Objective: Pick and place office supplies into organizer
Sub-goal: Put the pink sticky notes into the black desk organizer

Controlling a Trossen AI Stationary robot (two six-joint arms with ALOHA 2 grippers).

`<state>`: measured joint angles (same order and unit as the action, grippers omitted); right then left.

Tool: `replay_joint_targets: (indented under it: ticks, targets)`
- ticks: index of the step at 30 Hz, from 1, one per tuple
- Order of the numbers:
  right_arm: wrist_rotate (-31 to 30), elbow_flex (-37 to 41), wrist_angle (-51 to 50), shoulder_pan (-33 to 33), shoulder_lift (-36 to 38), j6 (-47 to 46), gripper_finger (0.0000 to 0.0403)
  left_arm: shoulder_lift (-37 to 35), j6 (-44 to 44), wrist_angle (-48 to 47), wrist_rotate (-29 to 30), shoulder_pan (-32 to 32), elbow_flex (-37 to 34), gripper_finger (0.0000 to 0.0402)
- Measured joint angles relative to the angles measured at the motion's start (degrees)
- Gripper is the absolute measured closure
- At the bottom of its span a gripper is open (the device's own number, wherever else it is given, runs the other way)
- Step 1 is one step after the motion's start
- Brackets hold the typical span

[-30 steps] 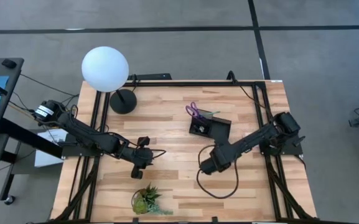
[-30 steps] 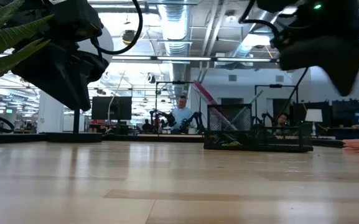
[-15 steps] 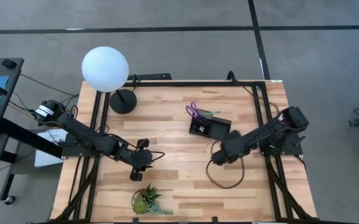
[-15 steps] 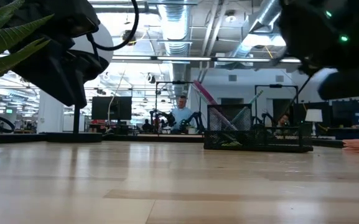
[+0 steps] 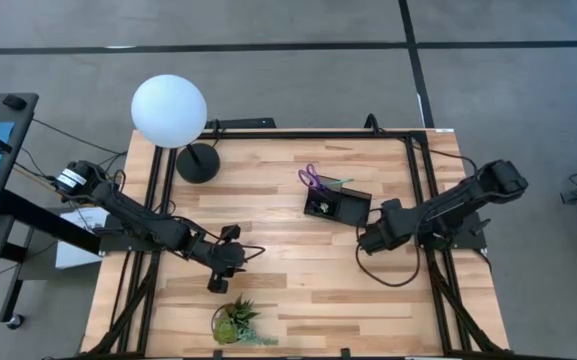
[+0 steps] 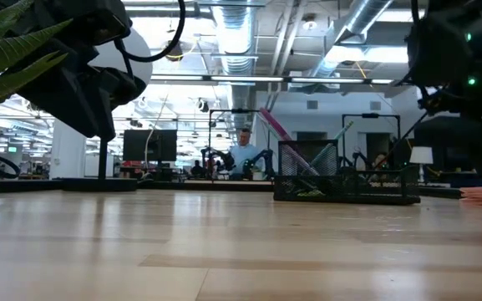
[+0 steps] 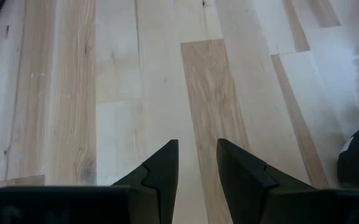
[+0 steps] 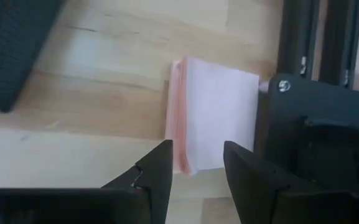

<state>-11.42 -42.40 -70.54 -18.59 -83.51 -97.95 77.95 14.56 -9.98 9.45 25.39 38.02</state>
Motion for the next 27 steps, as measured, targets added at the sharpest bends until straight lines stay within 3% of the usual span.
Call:
replay_joint_targets:
  ticks: [19, 27]
  targets:
    - [5.97, 3.49, 6.82, 3.1, -11.19, 5.25, 0.0272, 0.0, -0.45, 0.26, -0.04, 0.0, 0.0, 0.0297]
    - [6.9, 3.75, 7.62, 6.14, -10.16, 8.96, 0.0347, 0.0, -0.43, 0.46, -0.04, 0.0, 0.0, 0.0297]
